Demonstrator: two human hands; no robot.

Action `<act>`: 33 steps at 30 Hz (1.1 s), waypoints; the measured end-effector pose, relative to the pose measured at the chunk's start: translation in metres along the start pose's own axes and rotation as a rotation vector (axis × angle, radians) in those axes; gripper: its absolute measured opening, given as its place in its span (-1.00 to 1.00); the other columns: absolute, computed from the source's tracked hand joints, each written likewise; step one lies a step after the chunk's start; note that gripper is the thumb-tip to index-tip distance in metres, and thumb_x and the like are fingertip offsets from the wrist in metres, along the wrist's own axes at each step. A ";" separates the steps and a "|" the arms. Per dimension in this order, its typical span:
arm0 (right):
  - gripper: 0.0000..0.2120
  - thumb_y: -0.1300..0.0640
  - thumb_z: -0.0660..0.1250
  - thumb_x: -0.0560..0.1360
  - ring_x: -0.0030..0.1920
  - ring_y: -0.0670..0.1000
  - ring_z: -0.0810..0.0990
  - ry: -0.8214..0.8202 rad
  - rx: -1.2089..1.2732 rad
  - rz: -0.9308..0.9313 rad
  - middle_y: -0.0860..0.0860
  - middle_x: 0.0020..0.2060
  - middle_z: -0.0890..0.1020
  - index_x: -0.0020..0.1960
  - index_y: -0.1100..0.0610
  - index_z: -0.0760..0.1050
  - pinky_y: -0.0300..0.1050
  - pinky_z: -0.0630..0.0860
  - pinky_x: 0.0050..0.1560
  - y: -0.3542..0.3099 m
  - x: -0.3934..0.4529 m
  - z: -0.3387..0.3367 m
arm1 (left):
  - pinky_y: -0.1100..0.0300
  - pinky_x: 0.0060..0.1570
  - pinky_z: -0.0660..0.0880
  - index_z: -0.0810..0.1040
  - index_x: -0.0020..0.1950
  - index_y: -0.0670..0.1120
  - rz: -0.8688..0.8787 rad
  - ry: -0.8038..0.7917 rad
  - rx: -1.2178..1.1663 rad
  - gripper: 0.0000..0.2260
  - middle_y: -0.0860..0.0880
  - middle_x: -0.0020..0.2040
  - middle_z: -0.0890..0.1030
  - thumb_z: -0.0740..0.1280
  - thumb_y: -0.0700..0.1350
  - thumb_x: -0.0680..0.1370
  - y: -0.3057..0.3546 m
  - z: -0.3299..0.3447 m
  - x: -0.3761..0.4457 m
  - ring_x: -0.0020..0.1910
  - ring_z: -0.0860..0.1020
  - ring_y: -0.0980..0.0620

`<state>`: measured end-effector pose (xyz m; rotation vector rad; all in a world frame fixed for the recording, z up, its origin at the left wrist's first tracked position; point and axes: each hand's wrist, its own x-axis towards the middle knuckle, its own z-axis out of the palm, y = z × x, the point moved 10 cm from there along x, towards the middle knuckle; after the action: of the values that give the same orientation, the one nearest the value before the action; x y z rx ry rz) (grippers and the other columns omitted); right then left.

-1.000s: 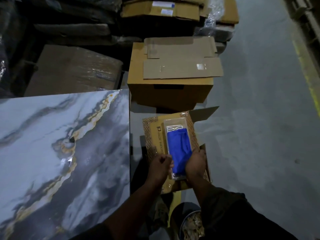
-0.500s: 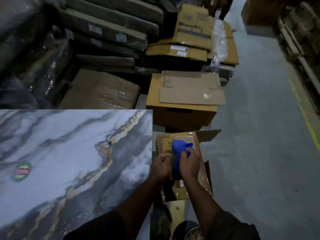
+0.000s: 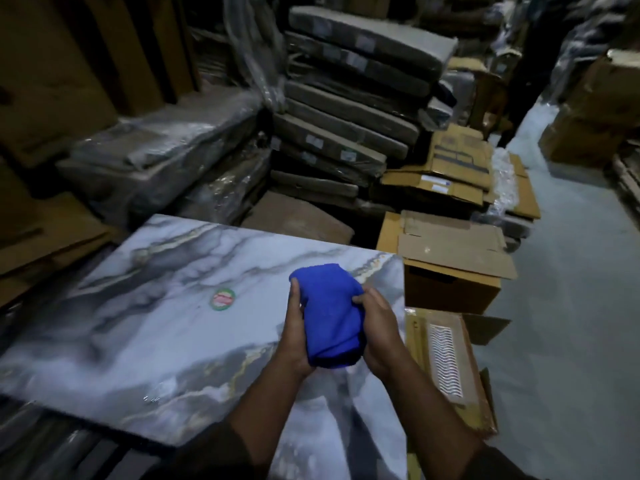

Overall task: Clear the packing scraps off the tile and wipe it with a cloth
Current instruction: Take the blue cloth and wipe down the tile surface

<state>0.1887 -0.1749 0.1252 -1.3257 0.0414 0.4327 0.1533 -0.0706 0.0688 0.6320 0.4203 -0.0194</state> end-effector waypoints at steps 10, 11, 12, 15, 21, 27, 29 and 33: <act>-0.34 0.02 0.55 0.47 0.32 0.00 0.46 -0.176 -0.536 -0.043 -0.03 0.33 0.43 0.45 0.10 0.34 0.01 0.48 0.34 0.112 -0.062 0.141 | -0.15 0.17 0.57 0.57 0.32 -0.27 0.015 0.292 -0.088 -0.54 -0.29 0.16 0.67 0.36 -0.04 0.50 0.075 -0.163 -0.143 0.02 0.65 -0.27; -0.31 -0.04 0.54 0.46 0.32 0.02 0.51 -0.253 -0.431 0.054 -0.02 0.35 0.47 0.47 0.12 0.34 0.06 0.50 0.35 0.128 -0.068 0.158 | -0.14 0.17 0.58 0.58 0.33 -0.27 0.022 0.278 -0.093 -0.54 -0.30 0.20 0.65 0.35 -0.03 0.50 0.083 -0.170 -0.152 0.05 0.65 -0.27; -0.34 -0.07 0.52 0.47 0.30 0.07 0.58 -0.342 -0.308 0.160 0.01 0.34 0.55 0.45 0.13 0.37 0.12 0.53 0.33 0.145 -0.076 0.176 | -0.14 0.20 0.57 0.58 0.33 -0.26 0.026 0.252 -0.095 -0.52 -0.30 0.23 0.63 0.34 -0.01 0.51 0.089 -0.176 -0.158 0.08 0.64 -0.27; -0.60 0.01 0.42 0.57 0.21 0.15 0.67 -0.542 -0.040 0.354 0.11 0.21 0.68 0.35 0.13 0.52 0.20 0.56 0.29 0.176 -0.106 0.228 | -0.21 0.41 0.42 0.58 0.35 -0.24 0.042 0.258 -0.036 -0.50 -0.30 0.30 0.59 0.35 0.07 0.53 0.109 -0.201 -0.173 0.23 0.57 -0.27; -0.78 0.23 0.40 0.56 0.08 0.18 0.70 -0.443 -0.269 0.195 0.13 0.05 0.73 0.20 0.21 0.59 0.15 0.60 0.14 0.178 -0.085 0.264 | -0.24 0.32 0.49 0.55 0.31 -0.31 0.287 0.536 0.061 -0.64 -0.30 0.21 0.65 0.36 -0.09 0.61 0.153 -0.276 -0.198 0.23 0.60 -0.29; -0.67 0.12 0.50 0.51 0.08 0.24 0.70 -0.644 -0.185 0.292 0.22 0.06 0.71 0.21 0.22 0.55 0.16 0.66 0.09 0.200 -0.082 0.342 | 0.03 -0.11 0.64 0.63 0.17 -0.25 0.260 0.659 0.002 -0.70 -0.26 0.05 0.71 0.21 -0.06 0.69 0.169 -0.307 -0.195 -0.08 0.70 -0.17; -0.66 0.24 0.43 0.54 0.16 0.33 0.65 -0.609 -0.119 0.341 0.30 0.12 0.66 0.27 0.28 0.47 0.27 0.59 0.21 0.210 -0.076 0.360 | 0.09 -0.18 0.63 0.62 0.11 -0.24 0.260 0.695 0.041 -0.73 -0.22 -0.04 0.73 0.21 -0.09 0.70 0.183 -0.315 -0.196 -0.16 0.70 -0.12; -0.67 0.47 0.22 0.53 0.08 0.31 0.63 -0.547 -0.075 0.370 0.32 0.13 0.64 0.27 0.31 0.48 0.27 0.52 0.25 0.223 -0.054 0.380 | 0.07 -0.06 0.62 0.60 0.07 -0.23 0.361 0.806 0.141 -0.81 -0.18 -0.07 0.71 0.22 -0.17 0.69 0.215 -0.340 -0.205 -0.15 0.67 -0.06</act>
<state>-0.0156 0.2071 0.0290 -1.2356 -0.1896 1.1087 -0.1306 0.2776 0.0237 0.8359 1.0811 0.5703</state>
